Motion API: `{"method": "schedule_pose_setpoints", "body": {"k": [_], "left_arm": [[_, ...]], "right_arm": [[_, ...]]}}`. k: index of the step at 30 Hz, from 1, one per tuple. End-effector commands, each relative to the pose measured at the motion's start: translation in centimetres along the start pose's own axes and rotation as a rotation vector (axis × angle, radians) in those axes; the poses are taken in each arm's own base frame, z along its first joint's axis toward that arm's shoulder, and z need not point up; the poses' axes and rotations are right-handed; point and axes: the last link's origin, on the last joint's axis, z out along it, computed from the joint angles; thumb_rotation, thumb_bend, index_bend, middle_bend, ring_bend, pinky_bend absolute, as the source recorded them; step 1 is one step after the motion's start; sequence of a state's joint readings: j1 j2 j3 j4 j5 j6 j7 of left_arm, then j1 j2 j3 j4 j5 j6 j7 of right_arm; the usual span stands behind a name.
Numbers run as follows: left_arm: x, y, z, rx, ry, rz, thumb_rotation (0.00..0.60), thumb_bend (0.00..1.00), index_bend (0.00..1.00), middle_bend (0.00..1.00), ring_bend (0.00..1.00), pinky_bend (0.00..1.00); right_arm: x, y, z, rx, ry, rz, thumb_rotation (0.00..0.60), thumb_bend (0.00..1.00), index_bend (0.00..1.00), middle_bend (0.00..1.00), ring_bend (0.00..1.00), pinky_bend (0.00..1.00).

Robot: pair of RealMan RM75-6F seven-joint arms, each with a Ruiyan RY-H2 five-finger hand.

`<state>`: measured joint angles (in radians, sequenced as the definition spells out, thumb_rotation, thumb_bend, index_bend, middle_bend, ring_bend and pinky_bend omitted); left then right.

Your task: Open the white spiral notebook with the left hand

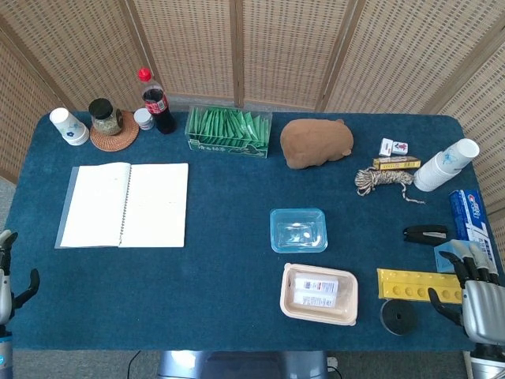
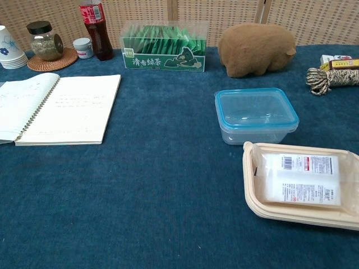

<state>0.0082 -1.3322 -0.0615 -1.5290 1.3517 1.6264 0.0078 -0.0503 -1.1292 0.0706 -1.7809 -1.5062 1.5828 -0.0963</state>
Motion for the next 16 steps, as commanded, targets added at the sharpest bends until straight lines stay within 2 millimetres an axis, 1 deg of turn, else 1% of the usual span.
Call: {"method": "schedule_pose_setpoints", "body": {"k": [1,4,9,16], "left_arm": [[0.9,0.0,-1.2,-0.035,-0.054,0.075,0.6,0.42,0.22,0.1,0.0,0.0],[1.5,0.1,-2.2,-0.073,-0.11,0.133,0.6,0.42,0.24,0.1,0.0,0.0],[2.2,0.4,-3.5,-0.113,-0.159,0.187,0.6,0.42,0.25,0.11,0.0,0.0],[2.3,0.7,-4.1,-0.119,-0.169,0.176,0.6,0.42,0.25,0.11,0.0,0.0]], "right_arm": [[-0.2,-0.2,0.3,0.003,-0.006,0.003,0.6,0.31,0.22,0.15,0.04,0.12],[-0.5,-0.2,0.6,0.001,-0.014,0.007,0.6,0.3,0.22,0.15,0.04,0.12],[-1.0,-0.3,0.9,0.012,-0.022,0.015,0.6,0.31,0.22,0.15,0.04,0.12],[-1.5,-0.4,1.2,0.021,-0.036,0.014,0.6,0.31,0.22,0.15,0.04,0.12]]}}
